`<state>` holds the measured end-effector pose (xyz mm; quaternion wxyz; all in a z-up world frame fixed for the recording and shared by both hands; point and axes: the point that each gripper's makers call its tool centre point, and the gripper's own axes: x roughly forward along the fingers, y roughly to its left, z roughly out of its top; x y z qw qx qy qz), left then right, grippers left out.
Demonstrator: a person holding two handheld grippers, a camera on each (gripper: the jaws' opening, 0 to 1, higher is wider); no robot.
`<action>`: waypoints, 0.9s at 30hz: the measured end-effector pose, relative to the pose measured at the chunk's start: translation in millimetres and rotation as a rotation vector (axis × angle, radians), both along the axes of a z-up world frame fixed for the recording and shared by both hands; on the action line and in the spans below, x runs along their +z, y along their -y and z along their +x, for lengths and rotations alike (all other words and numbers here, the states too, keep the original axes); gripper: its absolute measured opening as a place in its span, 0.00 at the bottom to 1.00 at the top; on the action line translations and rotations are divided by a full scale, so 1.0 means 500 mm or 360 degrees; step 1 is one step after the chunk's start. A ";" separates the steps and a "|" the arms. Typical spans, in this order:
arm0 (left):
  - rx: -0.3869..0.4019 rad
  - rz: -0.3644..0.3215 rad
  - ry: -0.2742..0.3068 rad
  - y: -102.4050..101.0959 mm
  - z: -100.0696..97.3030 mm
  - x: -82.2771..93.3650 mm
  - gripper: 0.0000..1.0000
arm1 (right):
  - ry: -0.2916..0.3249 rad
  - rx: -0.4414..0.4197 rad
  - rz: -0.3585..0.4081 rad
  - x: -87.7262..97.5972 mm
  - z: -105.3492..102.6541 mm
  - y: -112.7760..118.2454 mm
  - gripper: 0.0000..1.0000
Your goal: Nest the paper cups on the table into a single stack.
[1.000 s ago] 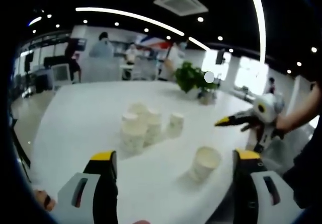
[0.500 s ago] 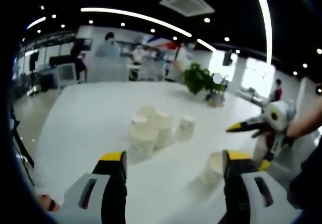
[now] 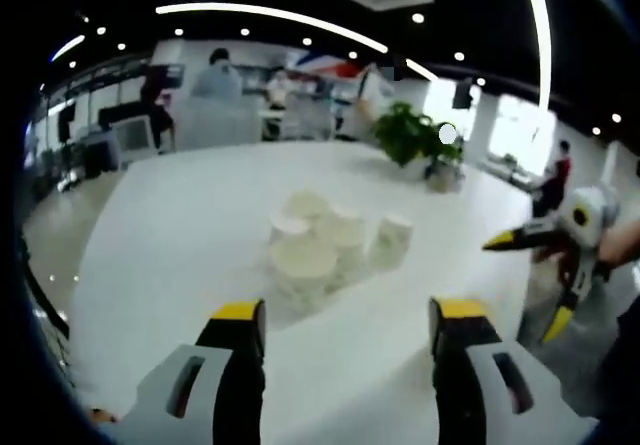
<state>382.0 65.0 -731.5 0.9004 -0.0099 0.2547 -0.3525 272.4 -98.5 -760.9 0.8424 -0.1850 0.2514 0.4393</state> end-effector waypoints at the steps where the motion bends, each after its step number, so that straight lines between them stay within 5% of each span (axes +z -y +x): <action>1: 0.0001 0.0007 -0.0001 0.000 0.005 -0.002 0.63 | -0.0009 -0.0005 0.0004 0.000 0.001 0.002 0.97; 27: 0.0130 0.0113 -0.0154 0.008 0.165 -0.067 0.57 | -0.0011 -0.0064 0.0105 0.006 0.022 0.043 0.94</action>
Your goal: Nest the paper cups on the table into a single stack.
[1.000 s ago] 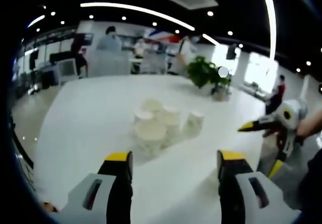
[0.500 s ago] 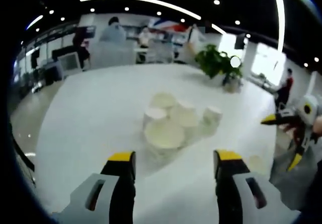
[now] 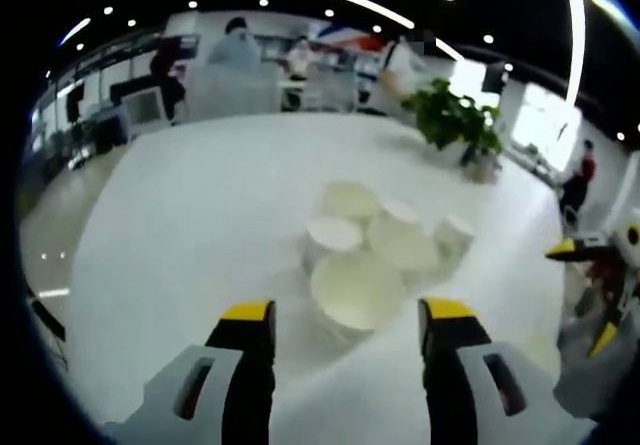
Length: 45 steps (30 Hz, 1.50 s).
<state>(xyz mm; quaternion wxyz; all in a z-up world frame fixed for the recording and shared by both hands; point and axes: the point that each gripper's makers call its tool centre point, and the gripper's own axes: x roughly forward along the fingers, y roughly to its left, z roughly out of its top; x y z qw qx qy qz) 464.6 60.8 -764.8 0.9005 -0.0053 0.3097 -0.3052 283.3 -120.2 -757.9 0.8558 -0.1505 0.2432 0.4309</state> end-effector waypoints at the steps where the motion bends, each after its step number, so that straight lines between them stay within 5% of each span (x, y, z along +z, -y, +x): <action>1: 0.0006 -0.0003 -0.0010 -0.001 0.003 -0.003 0.56 | -0.0001 -0.0002 0.0004 0.000 0.000 0.001 0.95; 14: 0.0151 -0.0030 -0.0119 -0.018 0.034 -0.032 0.47 | -0.0073 -0.0027 0.0035 -0.016 -0.026 0.009 0.94; 23: 0.0114 0.0057 -0.0131 -0.008 0.033 -0.040 0.43 | -0.0104 -0.0056 0.0048 -0.022 -0.034 0.015 0.94; 26: 0.0101 0.0021 -0.0200 0.003 0.028 -0.045 0.36 | -0.0123 -0.0106 0.0102 -0.021 -0.030 0.023 0.94; 34: 0.0087 0.0045 -0.0200 0.011 0.029 -0.045 0.28 | -0.0119 -0.0142 0.0104 -0.021 -0.023 0.042 0.93; 45: 0.0039 0.0057 -0.0235 0.019 0.019 -0.050 0.05 | -0.0097 -0.0168 0.0126 -0.017 -0.015 0.048 0.93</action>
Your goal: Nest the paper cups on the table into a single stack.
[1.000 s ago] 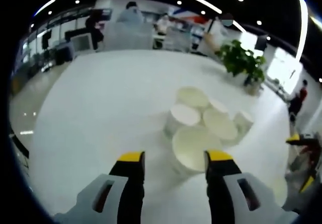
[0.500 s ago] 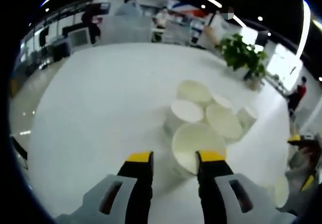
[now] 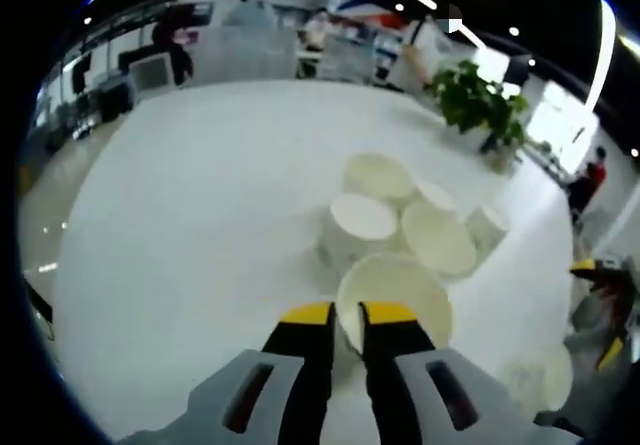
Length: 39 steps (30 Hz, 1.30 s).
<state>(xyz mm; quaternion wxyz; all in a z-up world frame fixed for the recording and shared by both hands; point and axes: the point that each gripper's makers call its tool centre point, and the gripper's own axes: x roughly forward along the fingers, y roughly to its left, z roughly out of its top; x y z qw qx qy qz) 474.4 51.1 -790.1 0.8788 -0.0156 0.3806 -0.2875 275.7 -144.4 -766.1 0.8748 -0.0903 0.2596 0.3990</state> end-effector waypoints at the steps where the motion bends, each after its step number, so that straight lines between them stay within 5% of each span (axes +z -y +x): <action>1: 0.0008 -0.0001 -0.0025 -0.001 -0.003 -0.003 0.05 | 0.0000 -0.0001 0.0001 0.000 0.000 0.000 0.93; 11: -0.0040 0.0043 -0.0005 -0.004 -0.017 0.001 0.01 | 0.0000 -0.0006 -0.0003 -0.001 -0.004 0.001 0.93; 27: -0.0093 -0.0014 -0.0012 -0.014 -0.044 0.053 0.01 | 0.0013 -0.0075 0.0014 -0.003 0.010 0.018 0.95; 39: -0.0251 -0.0078 -0.0024 0.030 -0.126 0.117 0.00 | 0.0055 -0.0117 0.0041 0.011 0.018 0.022 0.98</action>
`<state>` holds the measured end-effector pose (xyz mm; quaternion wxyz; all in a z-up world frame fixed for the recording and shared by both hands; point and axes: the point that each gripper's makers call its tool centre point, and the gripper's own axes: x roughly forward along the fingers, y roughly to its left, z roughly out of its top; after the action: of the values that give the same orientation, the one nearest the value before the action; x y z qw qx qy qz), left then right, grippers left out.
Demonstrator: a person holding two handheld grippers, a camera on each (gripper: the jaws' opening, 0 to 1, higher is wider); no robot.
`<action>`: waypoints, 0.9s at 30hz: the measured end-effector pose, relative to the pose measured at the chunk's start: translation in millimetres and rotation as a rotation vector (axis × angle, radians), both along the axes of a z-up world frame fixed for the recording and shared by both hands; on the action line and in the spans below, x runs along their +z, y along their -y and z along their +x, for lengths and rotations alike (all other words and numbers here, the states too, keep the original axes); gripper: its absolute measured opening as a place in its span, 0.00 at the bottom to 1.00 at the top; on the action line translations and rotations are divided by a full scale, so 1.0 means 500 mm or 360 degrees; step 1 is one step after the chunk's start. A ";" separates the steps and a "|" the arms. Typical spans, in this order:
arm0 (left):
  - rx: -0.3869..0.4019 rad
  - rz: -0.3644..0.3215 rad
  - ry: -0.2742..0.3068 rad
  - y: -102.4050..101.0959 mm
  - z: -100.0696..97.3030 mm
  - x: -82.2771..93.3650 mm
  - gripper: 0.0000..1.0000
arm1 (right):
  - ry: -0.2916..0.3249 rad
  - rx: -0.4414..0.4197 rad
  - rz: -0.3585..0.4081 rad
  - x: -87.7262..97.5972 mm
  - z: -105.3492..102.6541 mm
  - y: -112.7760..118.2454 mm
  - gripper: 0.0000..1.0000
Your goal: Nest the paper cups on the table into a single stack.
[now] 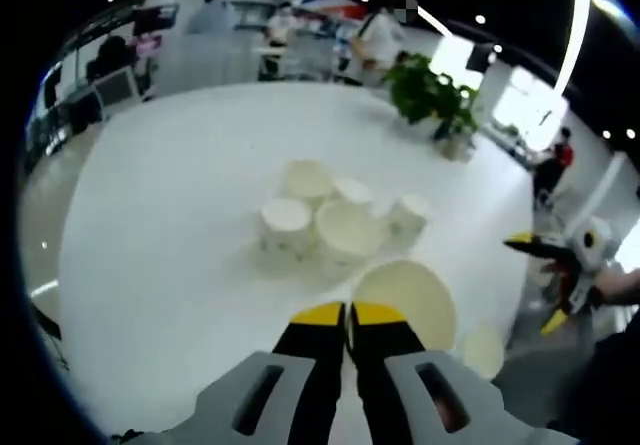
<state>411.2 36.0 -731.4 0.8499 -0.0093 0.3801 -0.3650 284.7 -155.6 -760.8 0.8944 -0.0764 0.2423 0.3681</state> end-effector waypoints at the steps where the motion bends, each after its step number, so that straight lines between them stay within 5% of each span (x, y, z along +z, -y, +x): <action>1: -0.0011 0.0005 0.0003 0.002 -0.005 0.001 0.00 | 0.0002 -0.0003 -0.0001 0.001 0.001 0.000 0.98; 14: -0.0134 -0.0028 -0.0002 0.031 -0.064 0.042 0.00 | 0.0041 -0.0058 -0.0007 0.020 0.023 0.018 1.00; 19: -0.0093 -0.0141 -0.0023 0.047 -0.065 0.068 0.00 | 0.0059 -0.0060 -0.0031 0.023 0.028 0.023 1.00; 27: -0.0166 -0.0131 -0.0069 0.072 -0.091 0.071 0.00 | 0.0065 -0.0063 -0.0053 0.025 0.031 0.025 1.00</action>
<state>365.4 -0.1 -695.8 0.8201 -0.0323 0.3831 -0.4238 300.2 -168.0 -748.4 0.9049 -0.0939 0.2315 0.3447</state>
